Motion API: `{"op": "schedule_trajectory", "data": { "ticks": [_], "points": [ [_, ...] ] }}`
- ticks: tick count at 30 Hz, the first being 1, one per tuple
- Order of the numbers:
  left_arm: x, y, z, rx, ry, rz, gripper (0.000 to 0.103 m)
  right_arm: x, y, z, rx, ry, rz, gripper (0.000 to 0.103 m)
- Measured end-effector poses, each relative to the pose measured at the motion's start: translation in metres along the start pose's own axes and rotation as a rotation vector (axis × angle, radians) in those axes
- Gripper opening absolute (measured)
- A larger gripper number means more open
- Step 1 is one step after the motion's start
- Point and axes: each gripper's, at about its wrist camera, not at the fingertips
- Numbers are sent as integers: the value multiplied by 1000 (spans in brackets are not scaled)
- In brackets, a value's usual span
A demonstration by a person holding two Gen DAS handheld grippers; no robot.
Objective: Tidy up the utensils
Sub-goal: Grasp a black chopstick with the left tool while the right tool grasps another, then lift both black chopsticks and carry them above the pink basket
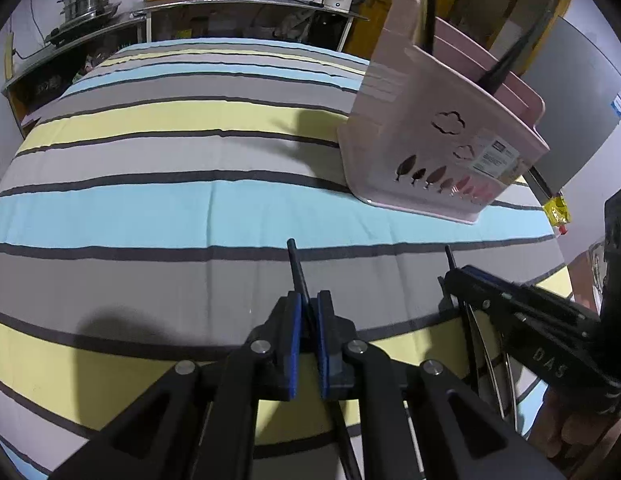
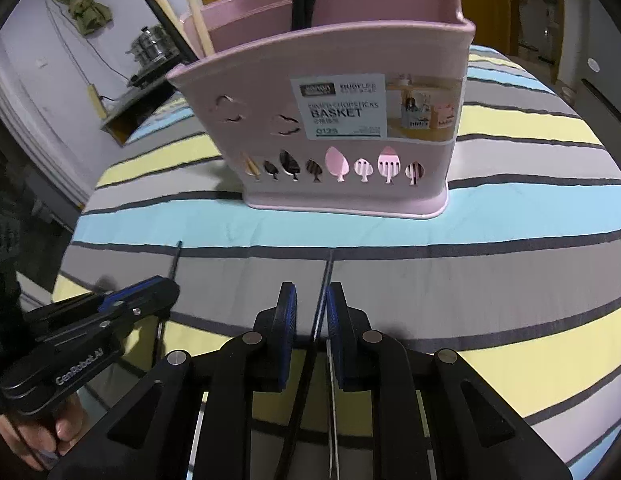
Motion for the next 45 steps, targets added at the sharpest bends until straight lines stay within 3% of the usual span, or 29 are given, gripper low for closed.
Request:
{"op": "schedule_trajectory", "data": {
  "ticks": [3, 5, 11, 20, 31, 45],
  "points": [
    [5, 4, 2, -3, 2, -6, 9, 1, 2, -4, -20, -19, -4, 15],
    [6, 6, 4, 4, 7, -10, 9, 3, 3, -5, -19, -8, -12, 6],
    [3, 13, 3, 5, 1, -19, 8, -17, 5, -15, -17, 53, 32, 5],
    [-52, 24, 11, 18, -68, 93, 6, -71, 14, -28, -39, 110, 160, 4],
    [-122, 44, 35, 93, -100, 261, 5, -136, 24, -39, -71, 134, 325, 4],
    [-155, 27, 38, 113, -114, 314, 5, -170, 3, -36, -82, 145, 380, 4]
  ]
}}
Point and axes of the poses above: each gripper's, at about its wrist camera, not at the fingertips, and x roughly the way its jaws point, z to its right, y to its top
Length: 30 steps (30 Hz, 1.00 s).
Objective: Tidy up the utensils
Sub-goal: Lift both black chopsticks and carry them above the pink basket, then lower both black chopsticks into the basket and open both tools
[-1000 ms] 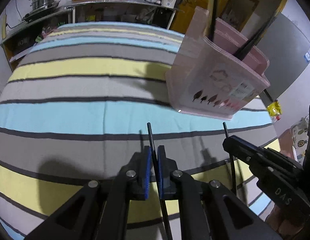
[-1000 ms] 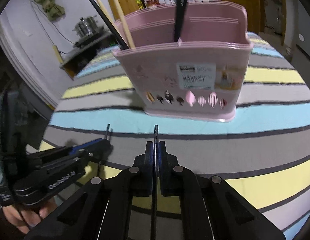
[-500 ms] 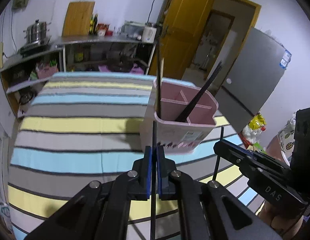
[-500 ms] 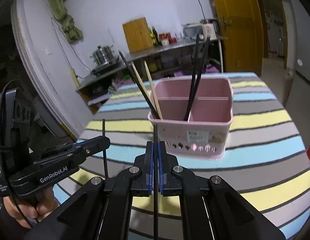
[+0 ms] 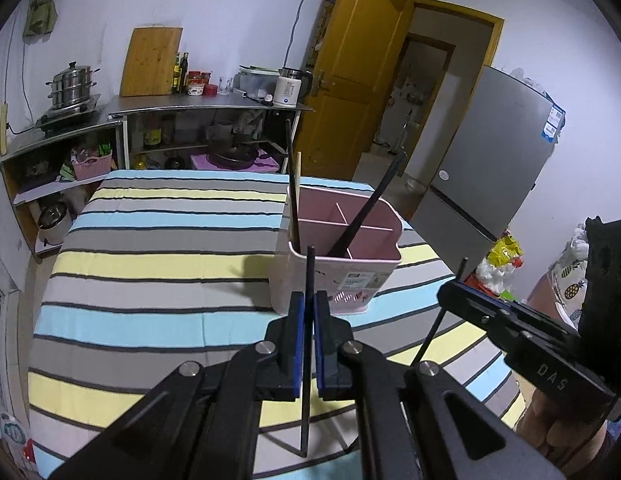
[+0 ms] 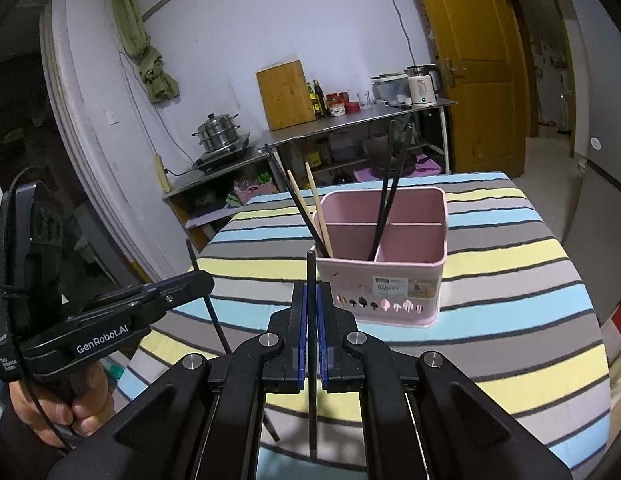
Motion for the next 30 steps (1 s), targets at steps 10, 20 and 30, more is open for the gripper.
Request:
{"op": "schedule_trajectory", "data": {
  "ticks": [10, 20, 30],
  "points": [
    [-28, -11, 16, 24, -2, -25, 5, -25, -7, -9, -29, 8, 11, 4],
    [-29, 25, 29, 45, -31, 22, 5, -32, 24, -2, -32, 17, 106, 4],
    [-24, 90, 31, 45, -39, 111, 5, -40, 79, 11, -15, -11, 257, 4]
  ]
}}
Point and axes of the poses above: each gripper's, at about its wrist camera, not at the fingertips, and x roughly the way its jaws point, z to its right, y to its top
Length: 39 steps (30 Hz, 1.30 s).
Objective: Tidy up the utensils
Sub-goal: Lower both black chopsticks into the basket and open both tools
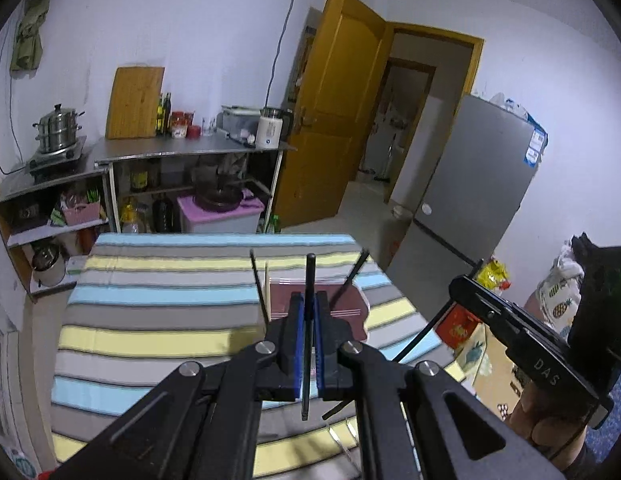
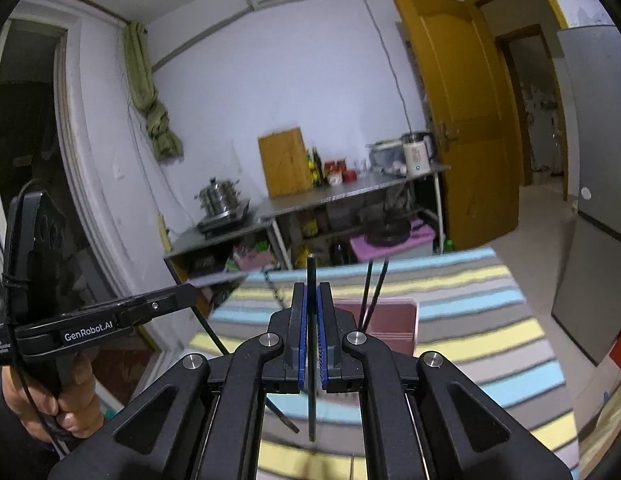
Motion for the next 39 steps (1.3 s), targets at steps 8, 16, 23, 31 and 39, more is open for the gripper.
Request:
{"op": "schedule_trajectory", "data": {
  "ticks": [8, 16, 23, 31, 39],
  "points": [
    [14, 40, 1, 9, -10, 63, 5, 20, 40, -1, -24, -15, 89, 4],
    [47, 49, -5, 14, -10, 62, 5, 50, 38, 4, -47, -39, 93, 4],
    [81, 29, -11, 4, 14, 4, 5, 74, 17, 20, -27, -61, 36, 4],
    [103, 8, -17, -12, 39, -61, 5, 90, -7, 35, -2, -68, -46, 4],
    [107, -2, -23, -36, 58, -90, 6, 100, -23, 43, 22, -78, -124, 5]
  ]
}}
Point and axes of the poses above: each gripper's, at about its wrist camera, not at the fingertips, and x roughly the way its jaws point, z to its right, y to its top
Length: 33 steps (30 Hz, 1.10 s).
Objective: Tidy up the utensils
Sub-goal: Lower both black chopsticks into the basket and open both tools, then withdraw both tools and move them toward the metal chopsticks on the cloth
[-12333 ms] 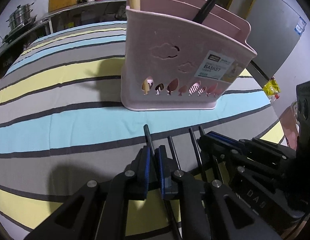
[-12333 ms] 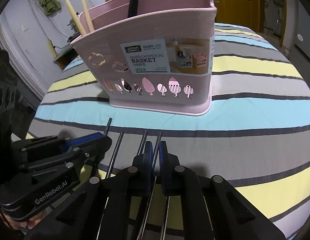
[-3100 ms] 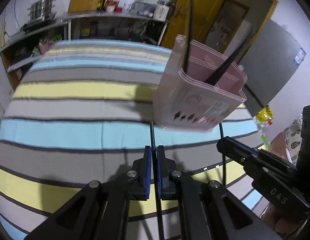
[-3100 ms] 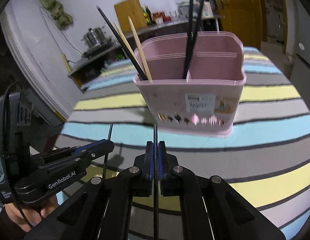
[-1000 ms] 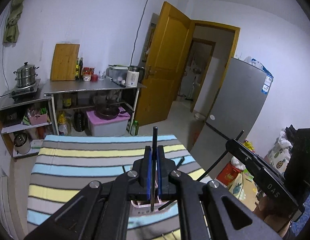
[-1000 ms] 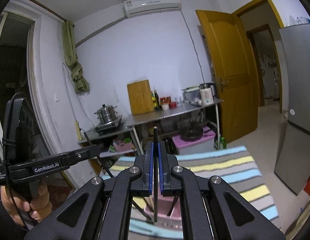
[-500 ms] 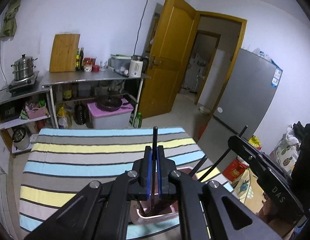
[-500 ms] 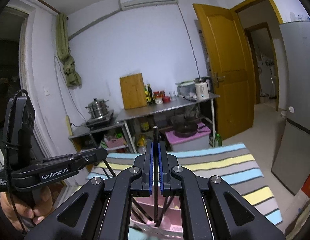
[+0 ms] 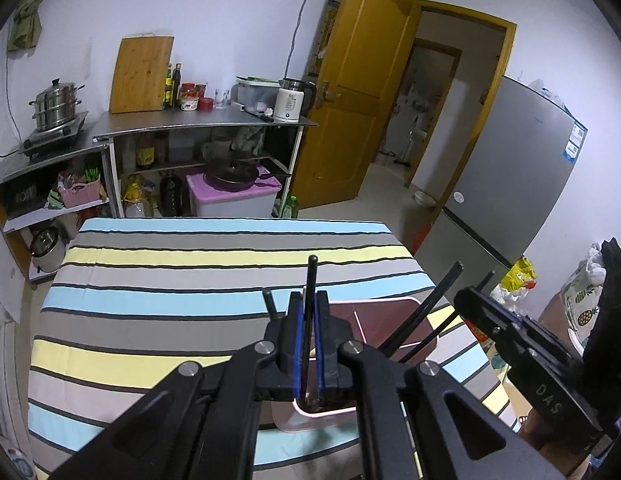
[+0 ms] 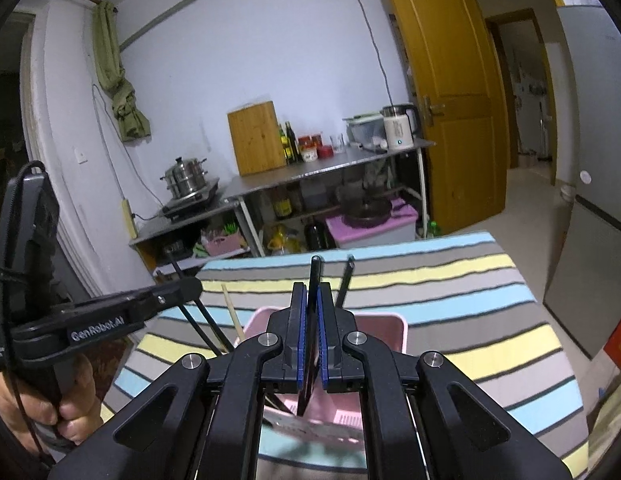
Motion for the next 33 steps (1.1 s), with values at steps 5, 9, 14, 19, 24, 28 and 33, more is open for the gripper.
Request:
{"op": "schedule_trajectory", "data": {
  "ticks": [5, 9, 14, 19, 24, 28, 33],
  "points": [
    [-5, -1, 0, 4, 4, 7, 15, -7, 1, 4, 4, 1, -12, 14],
    [-14, 0, -1, 8, -1, 24, 26, -13, 3, 5, 3, 8, -2, 18],
    [-30, -3, -3, -4, -2, 54, 36, -31, -1, 9, 21, 10, 24, 23],
    [-44, -10, -9, -25, 6, 67, 36, -53, -6, 12, 30, 13, 39, 23],
    [-60, -31, -14, -48, 8, 74, 37, -72, -22, 12, 39, 17, 31, 23],
    [-72, -57, -15, -59, 7, 61, 37, -86, -43, 14, 52, 21, 3, 23],
    [-82, -91, -10, -63, -2, 27, 37, -102, -71, 15, 64, 22, -38, 23]
  ]
}}
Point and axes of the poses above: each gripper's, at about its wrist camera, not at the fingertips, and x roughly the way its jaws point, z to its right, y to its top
